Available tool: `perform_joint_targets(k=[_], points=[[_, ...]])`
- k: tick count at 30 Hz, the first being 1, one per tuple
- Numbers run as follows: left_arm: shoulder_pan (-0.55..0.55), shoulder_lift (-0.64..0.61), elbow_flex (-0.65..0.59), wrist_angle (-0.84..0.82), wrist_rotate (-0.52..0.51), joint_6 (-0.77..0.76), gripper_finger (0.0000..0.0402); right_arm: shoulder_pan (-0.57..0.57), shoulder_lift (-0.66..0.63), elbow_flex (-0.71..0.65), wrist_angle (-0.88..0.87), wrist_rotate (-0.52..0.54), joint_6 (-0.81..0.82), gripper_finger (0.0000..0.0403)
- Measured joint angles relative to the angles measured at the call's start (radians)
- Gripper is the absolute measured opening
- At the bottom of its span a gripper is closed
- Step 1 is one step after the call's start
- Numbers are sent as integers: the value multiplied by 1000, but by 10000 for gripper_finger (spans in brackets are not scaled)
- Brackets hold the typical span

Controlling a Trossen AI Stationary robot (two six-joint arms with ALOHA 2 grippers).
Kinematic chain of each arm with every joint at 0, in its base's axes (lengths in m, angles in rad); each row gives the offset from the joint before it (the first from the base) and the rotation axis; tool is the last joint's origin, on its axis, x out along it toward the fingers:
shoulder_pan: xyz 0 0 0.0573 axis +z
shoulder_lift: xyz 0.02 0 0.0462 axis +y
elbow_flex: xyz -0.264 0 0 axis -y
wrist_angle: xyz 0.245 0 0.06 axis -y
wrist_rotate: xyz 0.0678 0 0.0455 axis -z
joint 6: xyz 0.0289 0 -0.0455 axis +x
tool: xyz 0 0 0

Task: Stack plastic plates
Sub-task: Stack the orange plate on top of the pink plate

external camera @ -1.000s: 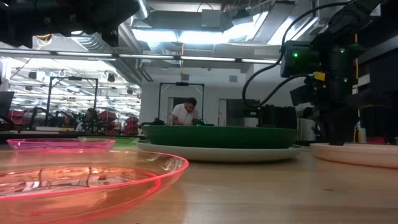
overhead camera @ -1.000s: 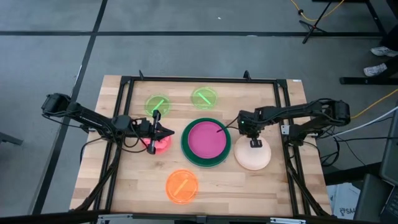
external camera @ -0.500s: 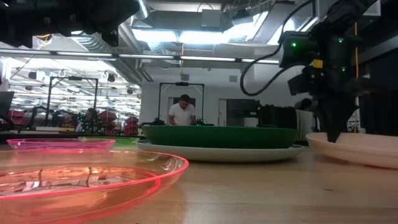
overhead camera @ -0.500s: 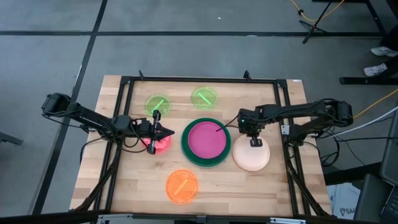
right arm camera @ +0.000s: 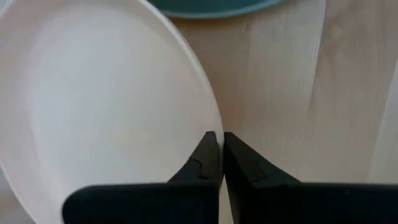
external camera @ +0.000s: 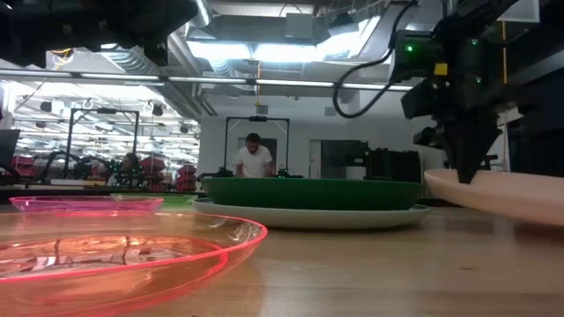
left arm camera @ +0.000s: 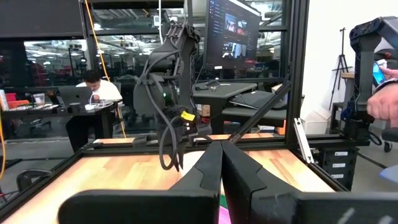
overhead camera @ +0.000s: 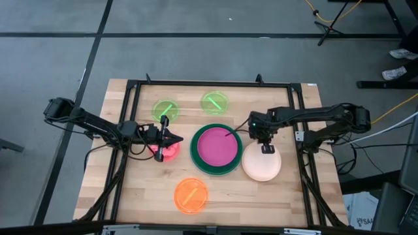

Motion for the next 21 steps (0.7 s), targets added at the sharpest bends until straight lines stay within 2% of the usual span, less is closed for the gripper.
perform_joint_targets(k=[8, 21], points=[[0, 0, 0, 0, 0, 0, 4, 2, -1, 58, -31, -8, 17, 0], [0, 0, 0, 0, 0, 0, 4, 142, -2, 151, -30, 10, 78, 0]])
